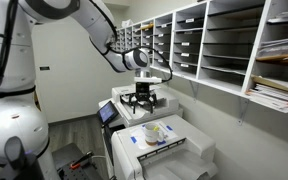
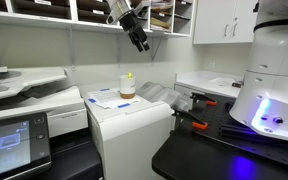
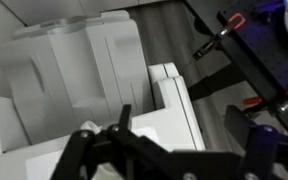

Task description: Remove the pen from the cup and put it on the printer

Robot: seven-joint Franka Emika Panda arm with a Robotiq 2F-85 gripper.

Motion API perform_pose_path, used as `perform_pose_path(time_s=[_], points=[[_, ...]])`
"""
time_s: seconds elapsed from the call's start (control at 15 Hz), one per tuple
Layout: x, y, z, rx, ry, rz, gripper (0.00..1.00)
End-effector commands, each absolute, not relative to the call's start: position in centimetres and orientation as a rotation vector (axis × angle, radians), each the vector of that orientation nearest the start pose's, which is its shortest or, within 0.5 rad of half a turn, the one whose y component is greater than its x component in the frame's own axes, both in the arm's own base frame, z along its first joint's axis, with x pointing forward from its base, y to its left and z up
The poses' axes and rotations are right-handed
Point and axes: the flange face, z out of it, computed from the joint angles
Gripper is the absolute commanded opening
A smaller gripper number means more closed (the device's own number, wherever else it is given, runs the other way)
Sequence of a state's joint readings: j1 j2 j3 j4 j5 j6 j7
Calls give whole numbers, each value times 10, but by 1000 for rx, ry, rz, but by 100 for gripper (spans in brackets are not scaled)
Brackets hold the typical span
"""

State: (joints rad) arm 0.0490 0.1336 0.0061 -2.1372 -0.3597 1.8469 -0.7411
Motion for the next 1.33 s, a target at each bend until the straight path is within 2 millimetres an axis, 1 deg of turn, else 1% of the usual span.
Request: perform_pose_path(time_s=[0.0,0.13,0.27,0.33,0.4,0.47,0.53,0.6,0.73,0.87,1.0,1.07,1.2,1.27], points=[[545,3,280,-2667,-1752,965,100],[561,5,256,-2568,-1911,1028,100],[575,10,240,-2461,-2074,1074,98],[582,14,234,-2413,-2161,1089,91],[588,18,229,-2357,-2247,1089,89],[592,24,225,-2305,-2334,1076,81],[594,30,223,-2256,-2419,1048,76],[594,37,222,-2207,-2490,1022,74],[590,48,221,-2126,-2588,979,58],[587,55,219,-2048,-2645,960,66],[582,59,214,-1970,-2678,957,67],[579,60,211,-1924,-2687,968,56],[573,59,205,-1877,-2695,996,61],[569,59,203,-1863,-2696,998,56]])
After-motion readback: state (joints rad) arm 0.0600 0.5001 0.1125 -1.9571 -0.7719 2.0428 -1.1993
